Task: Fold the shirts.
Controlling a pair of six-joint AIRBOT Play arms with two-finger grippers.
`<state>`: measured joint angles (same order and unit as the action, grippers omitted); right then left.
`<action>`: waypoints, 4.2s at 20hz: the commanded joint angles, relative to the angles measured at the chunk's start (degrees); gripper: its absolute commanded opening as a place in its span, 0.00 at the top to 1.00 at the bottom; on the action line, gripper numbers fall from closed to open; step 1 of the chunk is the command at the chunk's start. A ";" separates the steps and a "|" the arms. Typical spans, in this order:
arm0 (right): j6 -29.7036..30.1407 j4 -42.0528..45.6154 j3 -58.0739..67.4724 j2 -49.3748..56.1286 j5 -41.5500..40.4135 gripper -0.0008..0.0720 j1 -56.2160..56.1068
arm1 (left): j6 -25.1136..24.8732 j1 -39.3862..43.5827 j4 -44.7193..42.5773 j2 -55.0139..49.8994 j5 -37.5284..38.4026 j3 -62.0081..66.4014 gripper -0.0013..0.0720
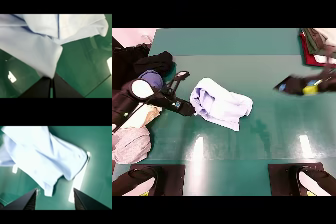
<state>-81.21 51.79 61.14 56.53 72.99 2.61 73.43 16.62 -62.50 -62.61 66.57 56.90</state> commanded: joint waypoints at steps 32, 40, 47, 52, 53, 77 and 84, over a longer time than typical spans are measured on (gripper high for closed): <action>-2.36 -1.70 -17.22 10.97 -28.15 0.97 -11.98 | 5.22 0.00 -12.15 1.73 3.91 3.91 0.95; -2.69 9.03 -17.31 4.11 -9.66 0.26 -5.35 | 5.01 0.00 -14.58 1.42 7.91 10.62 0.95; -2.75 5.84 -17.33 6.78 -6.43 0.23 -1.14 | 5.03 0.00 -14.36 1.42 9.42 10.58 0.95; -2.71 -5.68 -17.33 15.85 -12.72 0.32 2.73 | 5.03 0.00 -14.21 1.42 10.78 10.58 0.95; -2.58 -8.20 -17.31 17.40 -14.36 0.39 2.47 | 5.03 0.00 -14.21 1.42 10.64 10.58 0.95; 0.20 -3.56 24.65 -10.16 -11.65 0.97 8.04 | 4.85 0.00 -29.00 3.08 9.81 63.80 0.95; -0.22 -3.58 41.75 -13.33 1.51 0.97 22.62 | 8.96 0.00 -28.55 14.71 8.72 63.98 0.95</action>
<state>-81.03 47.81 95.90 44.21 67.94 19.00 80.29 16.67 -91.24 -52.10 75.90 119.92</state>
